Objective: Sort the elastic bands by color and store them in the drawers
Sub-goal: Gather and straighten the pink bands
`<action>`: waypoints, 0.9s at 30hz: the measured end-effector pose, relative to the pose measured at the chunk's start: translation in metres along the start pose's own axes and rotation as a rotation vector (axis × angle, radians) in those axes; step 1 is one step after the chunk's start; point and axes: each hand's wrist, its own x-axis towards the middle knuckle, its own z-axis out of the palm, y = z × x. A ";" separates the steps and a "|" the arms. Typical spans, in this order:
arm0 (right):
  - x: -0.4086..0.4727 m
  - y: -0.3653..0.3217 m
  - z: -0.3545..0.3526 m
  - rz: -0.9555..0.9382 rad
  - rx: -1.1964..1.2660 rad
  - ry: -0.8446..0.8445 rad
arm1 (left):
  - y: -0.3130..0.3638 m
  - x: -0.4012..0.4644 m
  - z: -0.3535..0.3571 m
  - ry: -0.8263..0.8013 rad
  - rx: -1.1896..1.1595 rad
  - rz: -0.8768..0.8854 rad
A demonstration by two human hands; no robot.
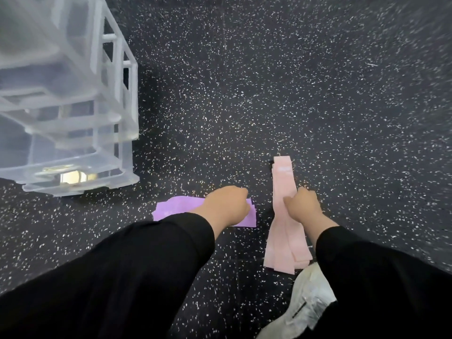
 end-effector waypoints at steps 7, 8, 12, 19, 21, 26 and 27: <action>0.010 -0.004 0.006 0.065 0.104 0.030 | 0.009 0.029 -0.003 0.033 -0.167 -0.031; 0.011 -0.005 0.007 0.084 0.123 0.024 | 0.011 0.030 -0.003 0.035 -0.179 -0.034; 0.014 -0.012 0.012 0.176 0.178 -0.007 | 0.018 0.034 -0.004 0.047 -0.184 -0.024; 0.012 -0.017 0.013 0.127 0.089 0.027 | 0.012 0.029 -0.005 0.062 -0.196 -0.032; 0.009 -0.019 0.011 0.044 0.142 0.039 | 0.010 0.026 -0.008 0.068 -0.215 -0.046; -0.004 -0.025 -0.002 -0.009 0.312 -0.043 | 0.009 0.013 -0.028 0.107 -0.361 -0.066; -0.005 -0.025 -0.006 -0.014 0.314 -0.050 | 0.008 0.008 -0.032 0.116 -0.390 -0.070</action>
